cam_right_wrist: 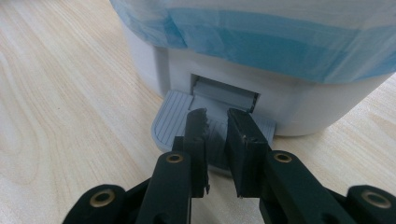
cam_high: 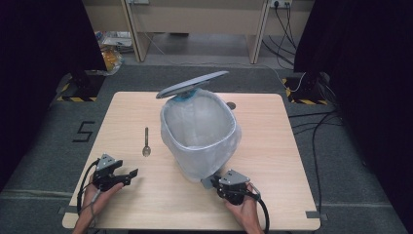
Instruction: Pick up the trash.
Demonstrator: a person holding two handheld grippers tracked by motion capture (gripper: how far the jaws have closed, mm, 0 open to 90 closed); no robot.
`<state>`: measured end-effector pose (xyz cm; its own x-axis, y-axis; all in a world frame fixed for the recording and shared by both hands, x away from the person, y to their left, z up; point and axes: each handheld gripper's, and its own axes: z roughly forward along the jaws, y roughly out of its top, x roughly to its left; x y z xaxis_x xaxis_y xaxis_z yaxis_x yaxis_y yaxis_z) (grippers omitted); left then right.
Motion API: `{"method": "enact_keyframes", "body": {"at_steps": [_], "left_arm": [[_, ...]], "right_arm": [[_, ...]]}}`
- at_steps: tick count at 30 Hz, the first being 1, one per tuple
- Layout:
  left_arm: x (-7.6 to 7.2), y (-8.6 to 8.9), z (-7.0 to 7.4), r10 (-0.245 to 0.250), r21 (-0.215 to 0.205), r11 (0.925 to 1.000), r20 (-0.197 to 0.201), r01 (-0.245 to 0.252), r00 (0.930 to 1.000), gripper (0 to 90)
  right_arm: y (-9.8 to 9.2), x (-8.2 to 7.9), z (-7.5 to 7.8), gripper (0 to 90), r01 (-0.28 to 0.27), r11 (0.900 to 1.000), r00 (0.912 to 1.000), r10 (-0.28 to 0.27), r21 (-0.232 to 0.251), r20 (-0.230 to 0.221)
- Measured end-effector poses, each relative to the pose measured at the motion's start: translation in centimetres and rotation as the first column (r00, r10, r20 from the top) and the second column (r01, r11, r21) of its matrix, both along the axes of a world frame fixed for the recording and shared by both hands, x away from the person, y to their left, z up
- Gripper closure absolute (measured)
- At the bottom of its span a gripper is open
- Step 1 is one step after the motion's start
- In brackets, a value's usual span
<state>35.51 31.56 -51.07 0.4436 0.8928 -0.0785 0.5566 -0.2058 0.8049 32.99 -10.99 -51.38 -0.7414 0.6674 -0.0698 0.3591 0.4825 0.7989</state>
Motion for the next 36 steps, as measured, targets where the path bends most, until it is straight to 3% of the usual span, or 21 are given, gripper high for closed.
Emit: {"method": "enact_keyframes", "body": {"at_steps": [7, 16, 26, 34, 36], "left_arm": [[2.0, -0.9, 0.4, -0.009, 0.021, 0.9997, 0.012, 0.009, 0.9999, 28.9], [4.7, -1.6, 0.4, 0.008, 0.01, 0.9999, 0.038, -0.009, 0.9992, 35.5], [8.4, -2.7, 0.0, 0.044, 0.014, 0.9989, 0.024, -0.044, 0.9988, 50.1], [9.8, -3.1, -0.2, 0.068, 0.027, 0.9973, 0.024, -0.069, 0.9974, 55.5], [10.2, -3.5, -0.4, 0.064, 0.047, 0.9968, 0.014, -0.065, 0.9978, 57.8]], "right_arm": [[0.0, 0.0, 0.0, 78.2, -0.001, 1.0, 1.0, 0.001, 0.0, 0.0], [0.0, 0.0, 0.0, 78.2, -0.002, 1.0, 1.0, 0.002, 0.0, 0.001], [-0.1, 0.0, -0.1, 78.1, -0.006, 1.0, 1.0, 0.006, 0.005, 0.002], [-0.1, 0.0, -0.1, 78.2, -0.006, 1.0, 1.0, 0.006, 0.006, 0.002], [-0.1, 0.0, -0.1, 78.1, -0.008, 1.0, 1.0, 0.008, 0.006, 0.003]]}}
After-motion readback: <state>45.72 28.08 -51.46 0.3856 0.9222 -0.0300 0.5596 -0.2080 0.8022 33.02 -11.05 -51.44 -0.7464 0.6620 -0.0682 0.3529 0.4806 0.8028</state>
